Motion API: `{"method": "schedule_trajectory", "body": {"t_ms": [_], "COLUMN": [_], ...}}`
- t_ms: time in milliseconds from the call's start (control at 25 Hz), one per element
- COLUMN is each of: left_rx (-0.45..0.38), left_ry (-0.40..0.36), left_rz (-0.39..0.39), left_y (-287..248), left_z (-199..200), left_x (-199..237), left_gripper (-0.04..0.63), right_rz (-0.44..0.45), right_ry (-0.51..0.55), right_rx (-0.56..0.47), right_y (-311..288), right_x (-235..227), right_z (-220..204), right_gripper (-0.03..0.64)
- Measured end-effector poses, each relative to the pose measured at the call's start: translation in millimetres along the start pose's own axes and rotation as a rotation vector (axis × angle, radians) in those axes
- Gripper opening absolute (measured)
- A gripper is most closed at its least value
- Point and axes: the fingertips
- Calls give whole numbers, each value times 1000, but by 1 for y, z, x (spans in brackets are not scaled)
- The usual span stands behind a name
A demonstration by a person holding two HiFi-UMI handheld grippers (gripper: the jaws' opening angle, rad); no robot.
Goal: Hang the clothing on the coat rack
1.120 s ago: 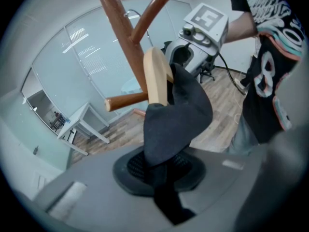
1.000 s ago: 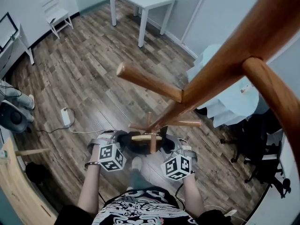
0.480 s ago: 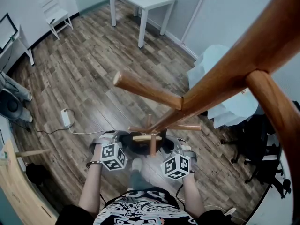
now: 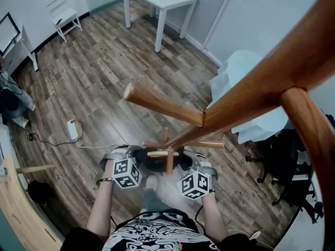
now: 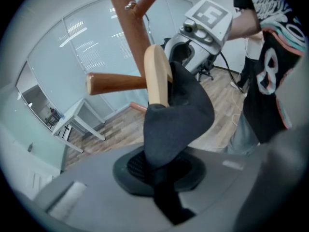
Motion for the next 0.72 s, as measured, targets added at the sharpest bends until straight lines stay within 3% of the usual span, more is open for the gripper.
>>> {"method": "schedule_trajectory", "body": {"t_ms": [720], "left_rx": [-1], "left_ry": [-22], "left_rz": [61], "left_y": [-2], "left_z": [1], "left_x": [2], "left_gripper": [29], "right_rz": [-54], "right_ry": [-36], "right_rx": [6], "right_y": [-3], "right_x": [-3], "right_z": [-7], "right_gripper": [98]}}
Point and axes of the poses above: the fingertips, and each gripper's own axes: y backward along the fingers, x to its left, z out of its top, and after that the axes turned 12 degrees about z, right-handed
